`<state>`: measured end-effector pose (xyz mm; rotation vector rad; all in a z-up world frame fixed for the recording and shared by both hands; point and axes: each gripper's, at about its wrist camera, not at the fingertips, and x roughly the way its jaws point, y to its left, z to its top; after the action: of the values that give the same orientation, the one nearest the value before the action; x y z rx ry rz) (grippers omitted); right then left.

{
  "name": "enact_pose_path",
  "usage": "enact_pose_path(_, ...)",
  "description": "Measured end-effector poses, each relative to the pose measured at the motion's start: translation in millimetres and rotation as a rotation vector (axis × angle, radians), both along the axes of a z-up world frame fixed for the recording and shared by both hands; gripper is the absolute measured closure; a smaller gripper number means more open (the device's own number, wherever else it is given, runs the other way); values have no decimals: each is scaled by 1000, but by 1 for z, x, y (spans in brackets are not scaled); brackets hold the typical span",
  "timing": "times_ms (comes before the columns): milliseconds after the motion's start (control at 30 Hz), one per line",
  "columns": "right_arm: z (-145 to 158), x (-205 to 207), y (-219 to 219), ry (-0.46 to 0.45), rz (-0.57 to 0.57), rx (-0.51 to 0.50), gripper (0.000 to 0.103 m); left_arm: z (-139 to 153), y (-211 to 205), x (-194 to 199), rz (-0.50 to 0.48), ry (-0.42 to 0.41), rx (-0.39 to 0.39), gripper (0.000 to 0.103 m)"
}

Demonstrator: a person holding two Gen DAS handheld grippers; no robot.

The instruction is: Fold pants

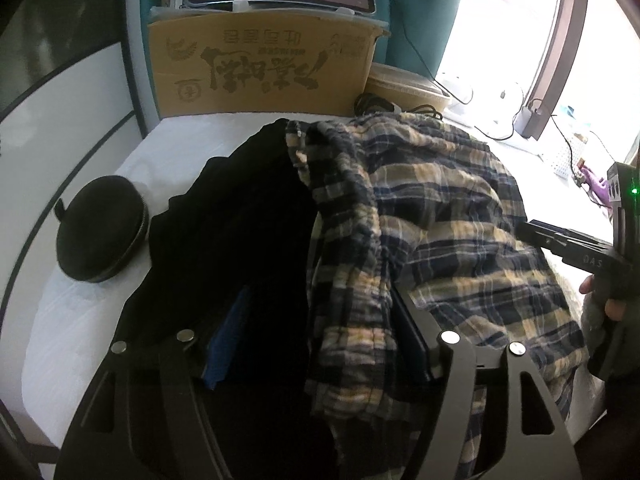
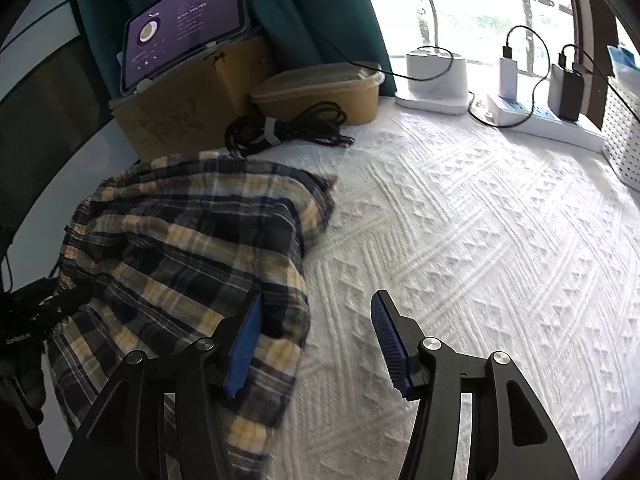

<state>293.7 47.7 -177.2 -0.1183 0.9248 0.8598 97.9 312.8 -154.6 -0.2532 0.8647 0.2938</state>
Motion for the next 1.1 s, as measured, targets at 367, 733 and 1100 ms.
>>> enact_pose_path(367,12,15,2,-28,-34,34,45,16,-19,-2,-85,-70,-61,34)
enact_pose_path(733,-1,40,24,-16,-41,5,41,-14,2,2,-59,2,-171,34)
enact_pose_path(1100,6,43,20,-24,-53,22,38,8,25,41,-12,-105,-168,34)
